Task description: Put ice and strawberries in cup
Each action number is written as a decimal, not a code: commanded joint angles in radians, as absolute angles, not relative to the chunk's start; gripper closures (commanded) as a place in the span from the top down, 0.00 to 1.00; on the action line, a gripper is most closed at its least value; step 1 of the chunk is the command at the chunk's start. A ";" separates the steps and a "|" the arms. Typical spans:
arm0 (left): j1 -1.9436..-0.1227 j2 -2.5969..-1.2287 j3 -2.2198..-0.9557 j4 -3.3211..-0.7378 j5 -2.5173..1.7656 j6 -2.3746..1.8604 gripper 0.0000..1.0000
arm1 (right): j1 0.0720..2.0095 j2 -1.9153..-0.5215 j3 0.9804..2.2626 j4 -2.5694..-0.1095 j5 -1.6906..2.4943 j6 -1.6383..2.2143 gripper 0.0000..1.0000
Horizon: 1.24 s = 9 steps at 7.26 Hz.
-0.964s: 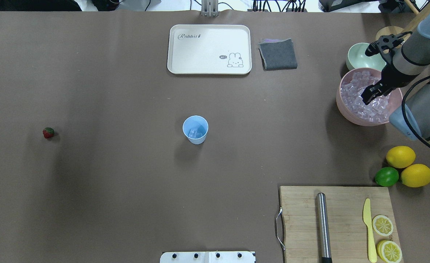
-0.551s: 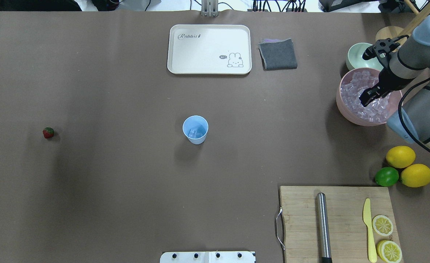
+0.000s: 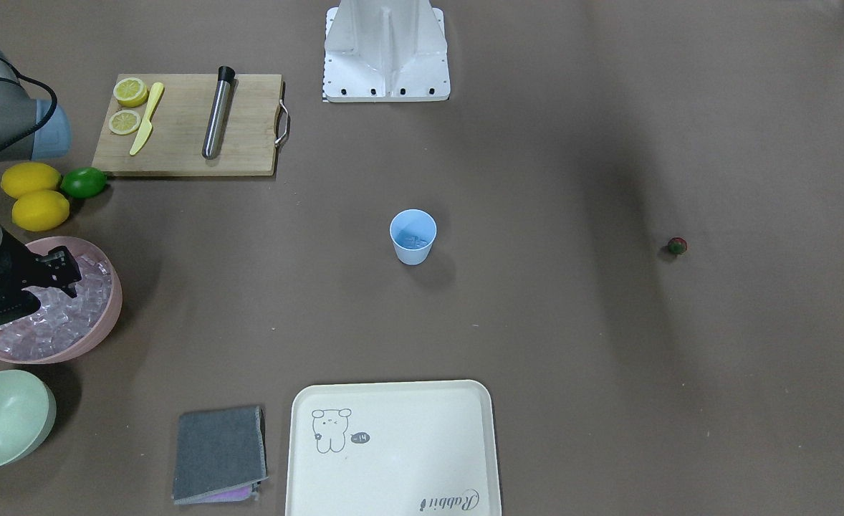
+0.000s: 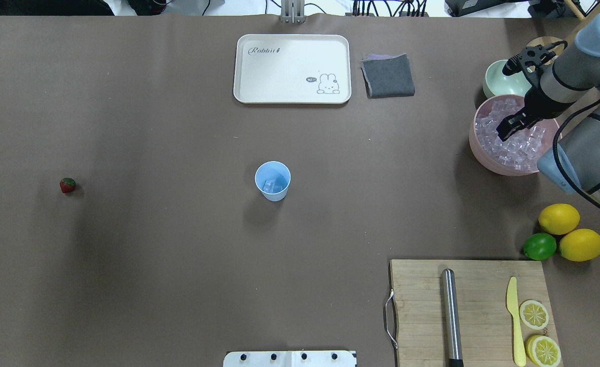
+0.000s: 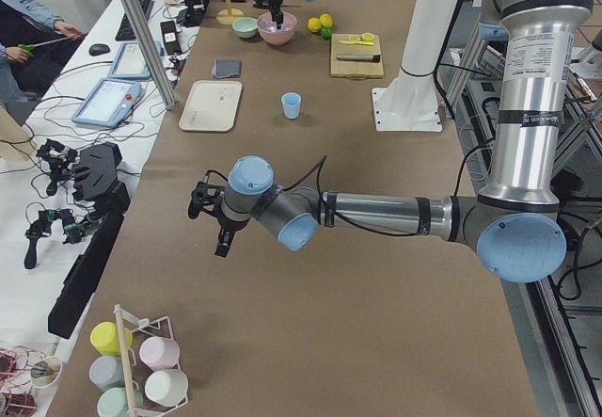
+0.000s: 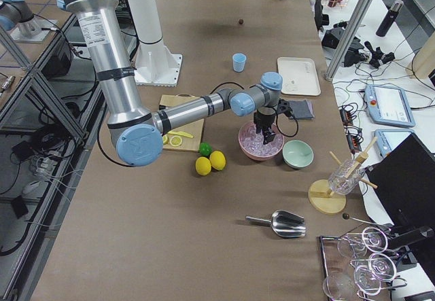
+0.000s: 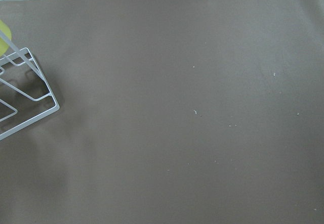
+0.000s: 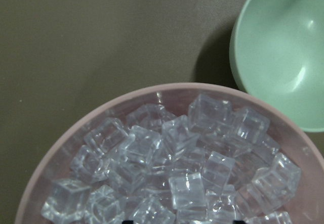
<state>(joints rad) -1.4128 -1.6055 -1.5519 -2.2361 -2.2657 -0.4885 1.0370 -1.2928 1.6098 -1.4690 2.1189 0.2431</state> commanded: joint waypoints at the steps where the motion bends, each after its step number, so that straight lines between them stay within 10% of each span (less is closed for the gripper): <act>1: -1.413 -1.603 -1.549 -2.237 -2.266 -0.488 0.97 | 1.042 -1.295 1.647 -1.514 2.115 0.247 0.72; 9: -1.411 -1.605 -1.546 -2.240 -2.266 -0.486 0.97 | 1.008 -1.312 1.602 -1.474 2.070 0.276 0.72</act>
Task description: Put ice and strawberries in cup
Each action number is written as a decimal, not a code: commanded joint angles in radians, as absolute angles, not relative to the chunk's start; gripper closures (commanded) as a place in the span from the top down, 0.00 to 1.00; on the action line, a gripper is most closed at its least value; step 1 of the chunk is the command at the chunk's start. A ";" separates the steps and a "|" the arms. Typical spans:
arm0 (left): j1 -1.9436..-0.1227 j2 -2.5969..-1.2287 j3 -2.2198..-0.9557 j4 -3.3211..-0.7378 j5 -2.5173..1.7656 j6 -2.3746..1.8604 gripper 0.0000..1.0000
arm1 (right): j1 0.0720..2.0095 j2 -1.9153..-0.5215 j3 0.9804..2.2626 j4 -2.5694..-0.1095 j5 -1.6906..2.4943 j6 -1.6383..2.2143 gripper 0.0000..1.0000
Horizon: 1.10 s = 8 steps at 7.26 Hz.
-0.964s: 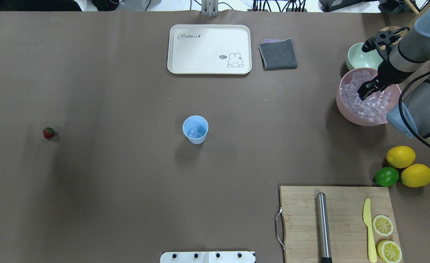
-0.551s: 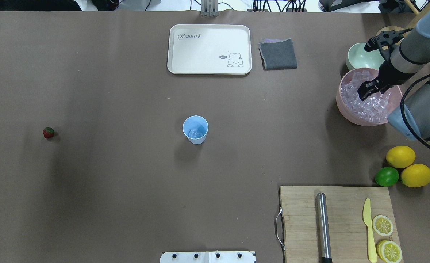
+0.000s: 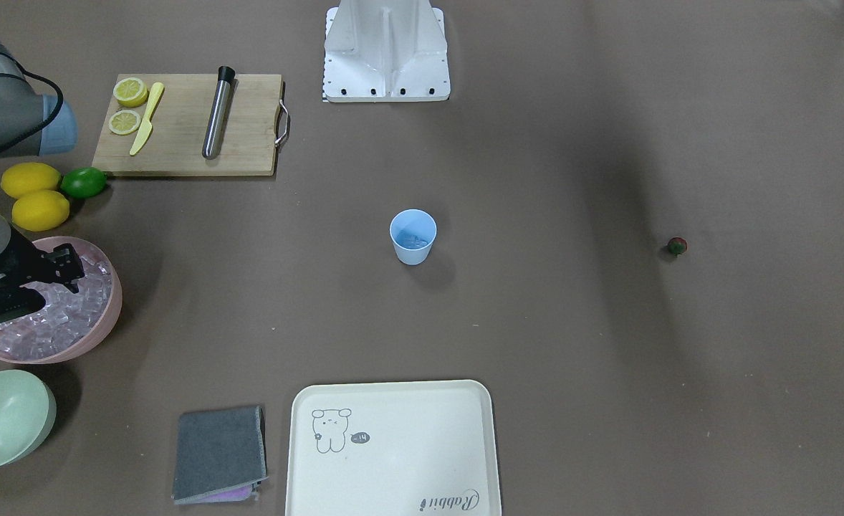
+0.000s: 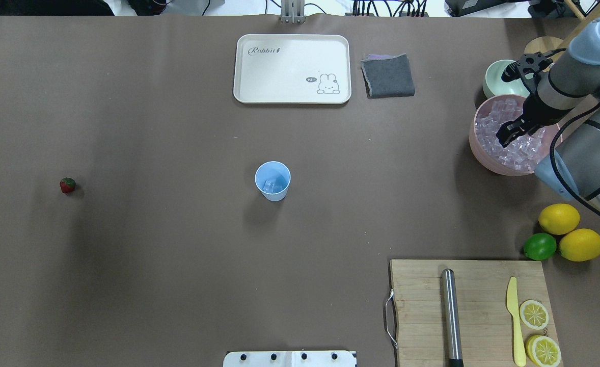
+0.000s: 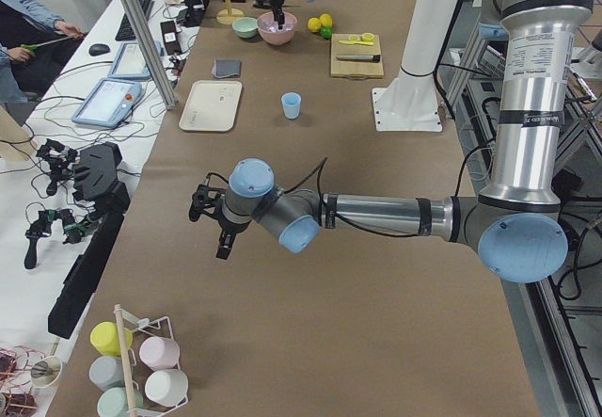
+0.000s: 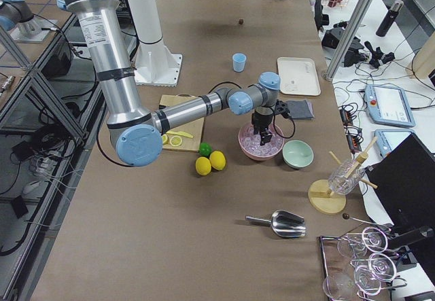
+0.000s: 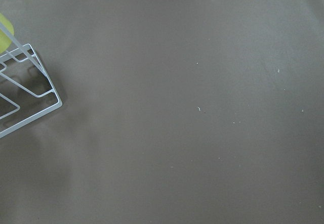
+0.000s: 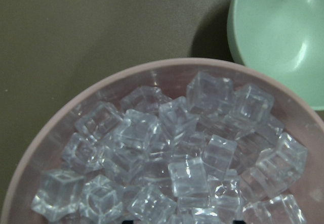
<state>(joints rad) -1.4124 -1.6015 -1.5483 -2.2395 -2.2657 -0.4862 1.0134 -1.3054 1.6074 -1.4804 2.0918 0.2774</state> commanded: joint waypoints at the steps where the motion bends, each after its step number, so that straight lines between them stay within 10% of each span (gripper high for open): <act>1: -1.411 -1.605 -1.548 -2.240 -2.266 -0.486 0.97 | 1.005 -1.313 1.601 -1.467 2.063 0.278 0.72; 8: -1.413 -1.603 -1.560 -2.240 -2.266 -0.488 0.97 | 0.993 -1.310 1.595 -1.460 2.063 0.290 0.72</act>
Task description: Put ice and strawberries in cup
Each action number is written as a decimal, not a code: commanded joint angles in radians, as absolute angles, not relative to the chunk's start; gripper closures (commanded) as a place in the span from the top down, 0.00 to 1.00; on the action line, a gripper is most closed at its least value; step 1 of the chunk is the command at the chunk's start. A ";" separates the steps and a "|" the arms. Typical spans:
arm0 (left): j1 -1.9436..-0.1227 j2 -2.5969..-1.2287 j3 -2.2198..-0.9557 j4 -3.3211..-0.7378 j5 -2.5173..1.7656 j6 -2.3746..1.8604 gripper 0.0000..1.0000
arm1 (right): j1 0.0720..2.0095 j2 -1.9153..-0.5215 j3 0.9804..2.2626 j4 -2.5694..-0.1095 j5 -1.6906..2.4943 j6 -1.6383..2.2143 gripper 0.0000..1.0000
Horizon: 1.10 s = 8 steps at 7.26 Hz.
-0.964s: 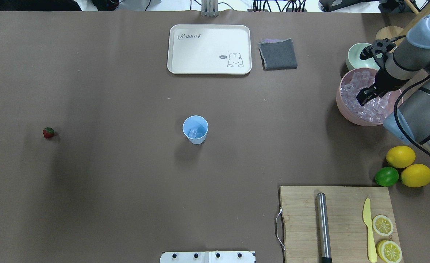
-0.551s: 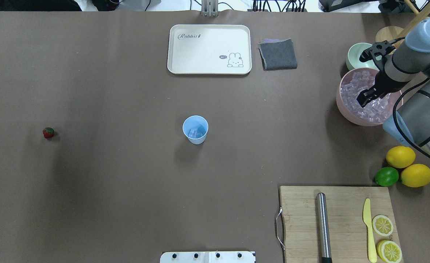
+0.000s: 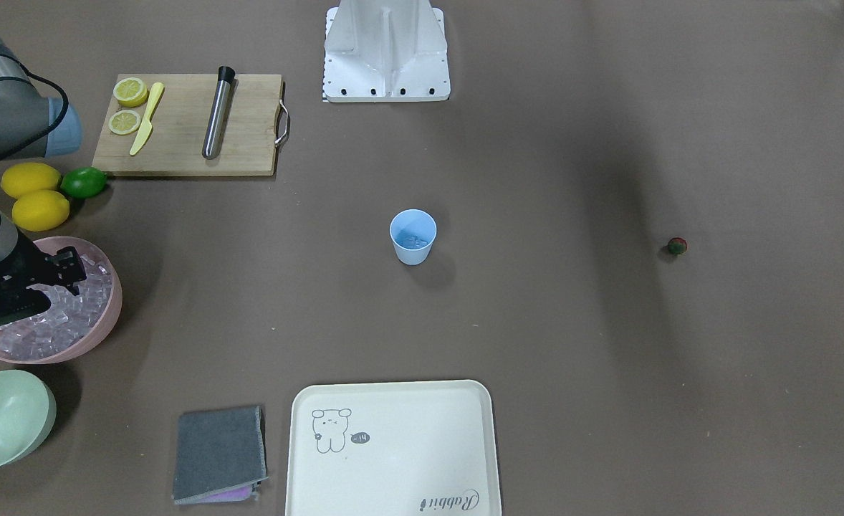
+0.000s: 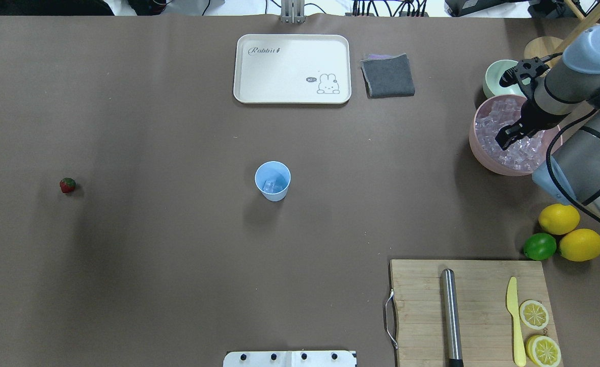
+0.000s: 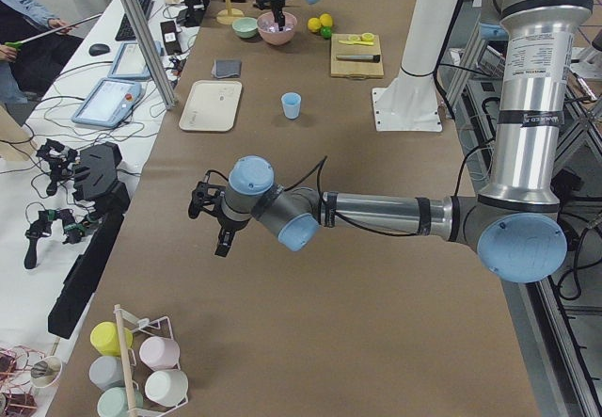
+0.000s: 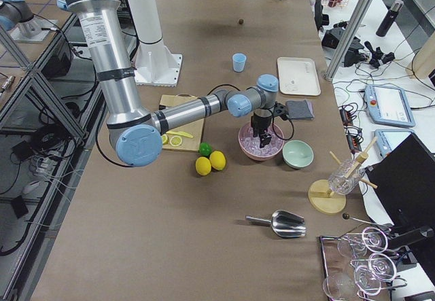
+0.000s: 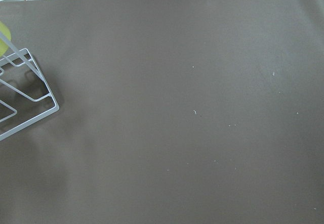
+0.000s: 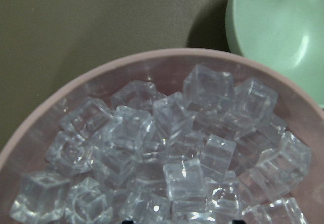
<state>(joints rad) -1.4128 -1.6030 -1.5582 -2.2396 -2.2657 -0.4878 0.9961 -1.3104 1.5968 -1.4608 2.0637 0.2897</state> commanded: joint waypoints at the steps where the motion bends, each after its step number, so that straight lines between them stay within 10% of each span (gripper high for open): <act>1: -1.413 -1.601 -1.559 -2.240 -2.266 -0.488 0.97 | 0.992 -1.305 1.597 -1.462 2.062 0.291 0.72; 8: -1.411 -1.594 -1.554 -2.253 -2.266 -0.488 0.97 | 0.968 -1.272 1.594 -1.460 2.060 0.334 0.49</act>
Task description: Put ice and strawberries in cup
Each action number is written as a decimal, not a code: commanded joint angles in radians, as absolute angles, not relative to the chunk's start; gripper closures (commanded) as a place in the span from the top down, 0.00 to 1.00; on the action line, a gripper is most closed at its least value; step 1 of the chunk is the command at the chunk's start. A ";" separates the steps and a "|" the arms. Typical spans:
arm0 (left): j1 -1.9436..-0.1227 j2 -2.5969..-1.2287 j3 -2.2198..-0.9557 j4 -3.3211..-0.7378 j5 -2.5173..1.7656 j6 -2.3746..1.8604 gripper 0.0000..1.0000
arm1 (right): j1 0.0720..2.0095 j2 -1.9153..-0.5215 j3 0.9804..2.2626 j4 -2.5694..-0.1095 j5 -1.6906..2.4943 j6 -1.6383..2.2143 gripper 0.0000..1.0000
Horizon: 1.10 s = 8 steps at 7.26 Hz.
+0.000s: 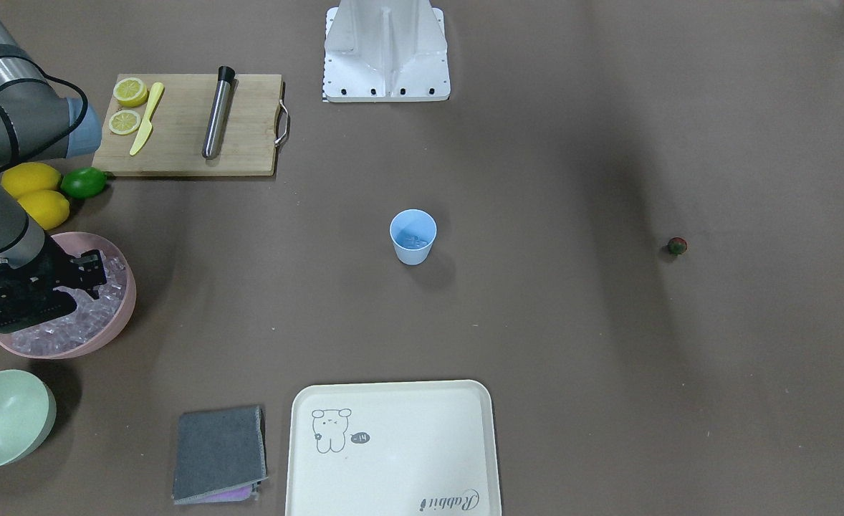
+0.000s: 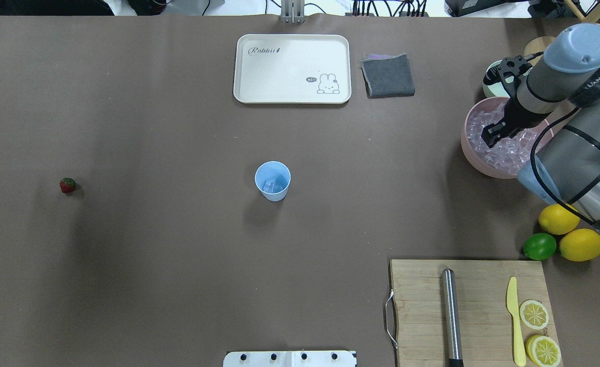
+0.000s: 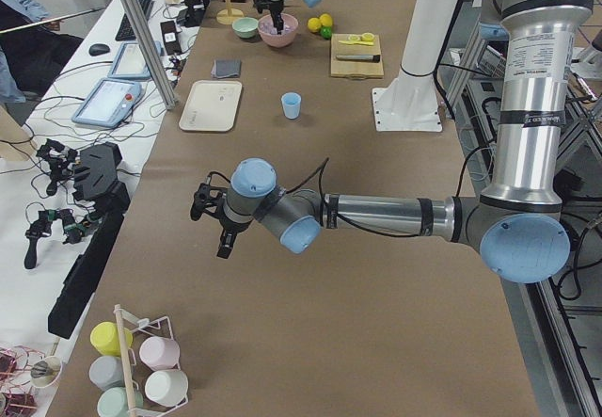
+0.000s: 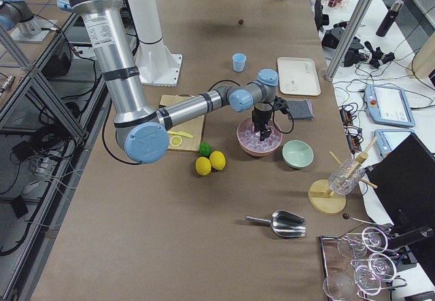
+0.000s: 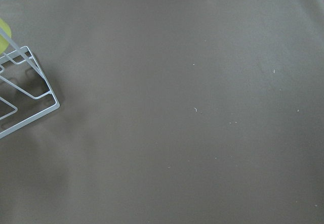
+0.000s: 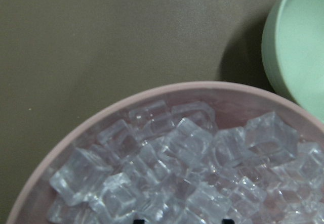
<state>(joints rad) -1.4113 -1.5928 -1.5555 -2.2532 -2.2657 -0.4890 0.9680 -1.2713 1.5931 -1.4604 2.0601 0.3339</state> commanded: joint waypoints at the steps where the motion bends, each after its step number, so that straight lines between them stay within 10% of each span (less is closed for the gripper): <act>1: -1.411 -1.594 -1.552 -2.253 -2.266 -0.488 0.97 | 0.968 -1.272 1.594 -1.460 2.060 0.333 0.41; 7: -1.411 -1.594 -1.549 -2.253 -2.266 -0.488 0.97 | 0.968 -1.272 1.601 -1.460 2.060 0.334 0.27; 8: -1.411 -1.594 -1.549 -2.253 -2.266 -0.488 0.97 | 0.968 -1.278 1.601 -1.460 2.060 0.331 0.48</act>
